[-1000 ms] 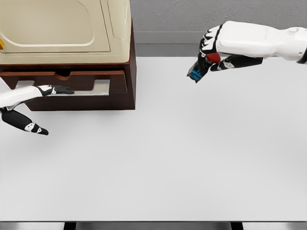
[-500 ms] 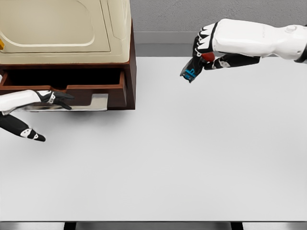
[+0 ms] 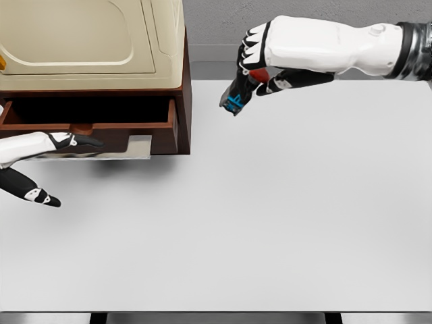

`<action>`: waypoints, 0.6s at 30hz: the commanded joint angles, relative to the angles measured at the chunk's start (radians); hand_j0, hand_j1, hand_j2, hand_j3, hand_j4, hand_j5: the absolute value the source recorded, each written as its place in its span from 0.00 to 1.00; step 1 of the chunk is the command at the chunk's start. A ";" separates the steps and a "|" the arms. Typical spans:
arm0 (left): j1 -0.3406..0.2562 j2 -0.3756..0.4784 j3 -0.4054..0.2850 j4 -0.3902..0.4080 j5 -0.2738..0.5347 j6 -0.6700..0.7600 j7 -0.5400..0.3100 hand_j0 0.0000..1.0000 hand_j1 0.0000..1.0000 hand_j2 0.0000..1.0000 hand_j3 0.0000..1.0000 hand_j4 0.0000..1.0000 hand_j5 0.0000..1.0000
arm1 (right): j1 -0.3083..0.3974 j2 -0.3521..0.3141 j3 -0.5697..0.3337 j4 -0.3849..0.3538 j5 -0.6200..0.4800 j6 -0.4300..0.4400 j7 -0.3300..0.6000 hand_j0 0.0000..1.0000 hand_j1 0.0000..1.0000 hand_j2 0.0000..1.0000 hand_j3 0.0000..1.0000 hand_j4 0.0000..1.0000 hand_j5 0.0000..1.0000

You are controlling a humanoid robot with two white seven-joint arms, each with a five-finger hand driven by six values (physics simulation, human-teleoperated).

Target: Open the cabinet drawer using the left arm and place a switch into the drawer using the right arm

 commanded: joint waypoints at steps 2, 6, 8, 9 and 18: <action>0.000 0.000 0.002 0.006 0.010 0.002 0.003 1.00 1.00 1.00 1.00 1.00 1.00 | 0.000 0.020 0.001 0.000 -0.008 0.003 0.000 0.39 0.39 0.39 0.39 0.39 0.39; 0.001 0.002 0.002 0.000 0.025 0.002 0.004 1.00 1.00 1.00 1.00 1.00 1.00 | -0.012 0.028 0.001 0.000 -0.008 0.003 -0.001 0.39 0.39 0.39 0.39 0.39 0.39; 0.001 0.002 0.002 -0.001 0.030 0.002 0.004 1.00 1.00 1.00 1.00 1.00 1.00 | -0.015 0.045 0.001 0.001 -0.008 0.003 0.000 0.38 0.38 0.38 0.38 0.38 0.38; 0.001 0.002 0.003 -0.001 0.031 0.002 0.004 1.00 1.00 1.00 1.00 1.00 1.00 | -0.023 0.057 0.001 0.001 -0.008 0.003 0.000 0.39 0.39 0.39 0.39 0.39 0.39; 0.026 0.002 0.029 -0.004 0.088 0.002 0.003 1.00 1.00 1.00 1.00 1.00 1.00 | -0.071 0.147 0.007 0.001 -0.008 0.003 0.006 0.39 0.39 0.39 0.39 0.39 0.39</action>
